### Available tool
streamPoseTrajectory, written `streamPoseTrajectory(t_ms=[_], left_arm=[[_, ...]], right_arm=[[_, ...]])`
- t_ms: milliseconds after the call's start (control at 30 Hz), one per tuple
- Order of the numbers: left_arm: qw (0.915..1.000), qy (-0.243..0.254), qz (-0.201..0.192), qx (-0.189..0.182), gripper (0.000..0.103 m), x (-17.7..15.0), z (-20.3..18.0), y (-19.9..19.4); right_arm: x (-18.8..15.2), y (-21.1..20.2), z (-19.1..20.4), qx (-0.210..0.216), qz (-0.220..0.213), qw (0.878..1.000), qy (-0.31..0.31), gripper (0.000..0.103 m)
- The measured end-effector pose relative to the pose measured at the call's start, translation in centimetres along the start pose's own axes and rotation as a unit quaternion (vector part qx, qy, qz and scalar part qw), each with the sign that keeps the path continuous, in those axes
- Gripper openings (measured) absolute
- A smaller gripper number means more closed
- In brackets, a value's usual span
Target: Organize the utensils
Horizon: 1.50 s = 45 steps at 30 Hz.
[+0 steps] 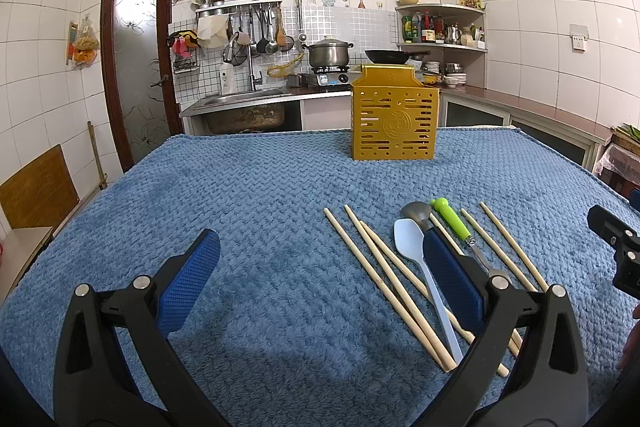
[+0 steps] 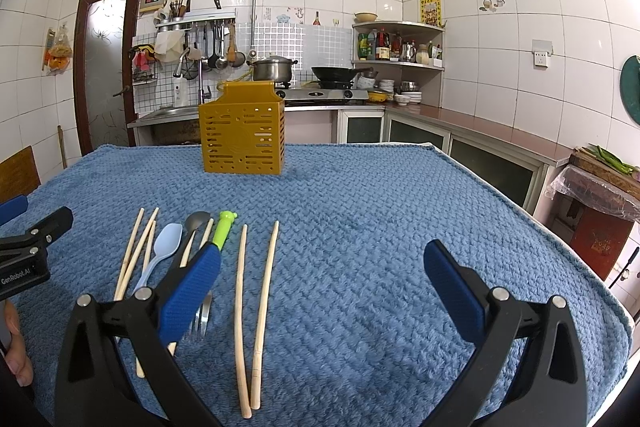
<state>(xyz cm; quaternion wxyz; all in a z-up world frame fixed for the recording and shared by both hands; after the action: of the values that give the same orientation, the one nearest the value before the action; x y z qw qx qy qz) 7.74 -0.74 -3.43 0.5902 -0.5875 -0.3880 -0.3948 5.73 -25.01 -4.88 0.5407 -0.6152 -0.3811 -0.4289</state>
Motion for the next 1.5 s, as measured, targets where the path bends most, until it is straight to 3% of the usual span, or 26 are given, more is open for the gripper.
streamPoseTrajectory(t_ms=[867,1167,1333,1500], left_arm=[[1.0000,-0.004,0.005,-0.003,0.098,-0.4,-0.4,0.4],[0.9995,-0.014,0.028,0.000,0.098,-0.5,0.7,1.3],[0.9978,-0.022,0.062,0.001,0.098,-0.5,1.1,2.2],[0.9900,-0.037,0.136,-0.002,0.098,-0.6,1.4,4.3]], right_arm=[[0.0,-0.1,-0.1,-0.001,0.001,1.000,-0.001,0.099],[-1.1,0.7,-1.5,0.009,0.043,0.999,0.002,0.099],[-1.0,2.0,-0.4,0.020,0.063,0.998,-0.009,0.099],[0.3,3.9,0.5,0.019,0.072,0.997,-0.023,0.099]])
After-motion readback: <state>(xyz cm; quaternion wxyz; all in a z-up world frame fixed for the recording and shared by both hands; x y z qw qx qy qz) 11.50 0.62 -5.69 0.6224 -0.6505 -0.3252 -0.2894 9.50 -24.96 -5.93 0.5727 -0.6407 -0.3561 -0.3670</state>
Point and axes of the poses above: each gripper's, at about its wrist camera, not at the fingertips, and y roughly the way its jaws point, z to its left, x to its top, the point moved 8 cm from there along y, roughly the way its jaws point, and after that the axes turned 3 degrees about -y, right-handed, at the moved point
